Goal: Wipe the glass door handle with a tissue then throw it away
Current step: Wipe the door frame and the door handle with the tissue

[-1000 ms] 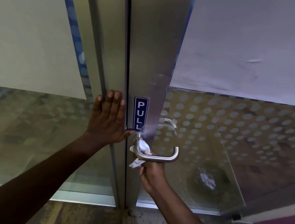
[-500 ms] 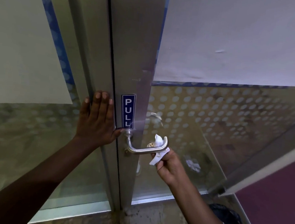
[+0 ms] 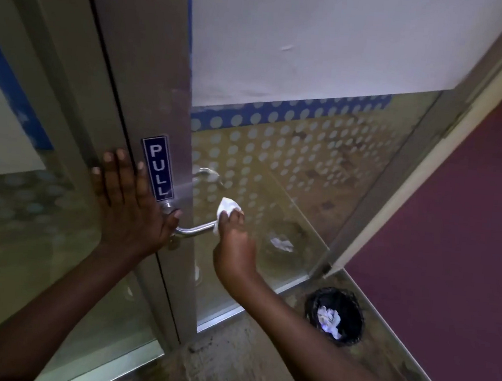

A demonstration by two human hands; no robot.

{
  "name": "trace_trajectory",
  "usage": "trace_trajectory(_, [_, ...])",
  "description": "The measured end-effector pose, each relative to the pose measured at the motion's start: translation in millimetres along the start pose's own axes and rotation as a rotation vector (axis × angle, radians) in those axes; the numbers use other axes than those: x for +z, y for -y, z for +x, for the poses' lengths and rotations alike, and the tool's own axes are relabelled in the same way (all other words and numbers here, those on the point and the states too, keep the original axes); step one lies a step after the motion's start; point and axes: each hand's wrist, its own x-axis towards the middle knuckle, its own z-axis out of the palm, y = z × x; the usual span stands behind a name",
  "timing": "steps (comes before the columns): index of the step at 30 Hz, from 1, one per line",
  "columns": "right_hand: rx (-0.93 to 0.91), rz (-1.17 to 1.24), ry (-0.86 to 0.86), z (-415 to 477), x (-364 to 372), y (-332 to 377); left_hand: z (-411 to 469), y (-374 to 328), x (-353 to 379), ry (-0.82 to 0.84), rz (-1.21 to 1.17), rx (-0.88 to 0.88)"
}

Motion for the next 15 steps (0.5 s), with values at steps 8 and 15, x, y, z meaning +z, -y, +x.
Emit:
trace_trajectory(8, [-0.373, -0.275, -0.055, -28.2, 14.1, 4.6, -10.8, -25.9, -5.0, 0.037, -0.124, -0.040])
trace_trajectory(15, [0.021, 0.489, 0.113, -36.5, 7.8, -44.6, -4.4, -74.6, -0.5, 0.042, -0.327, -0.024])
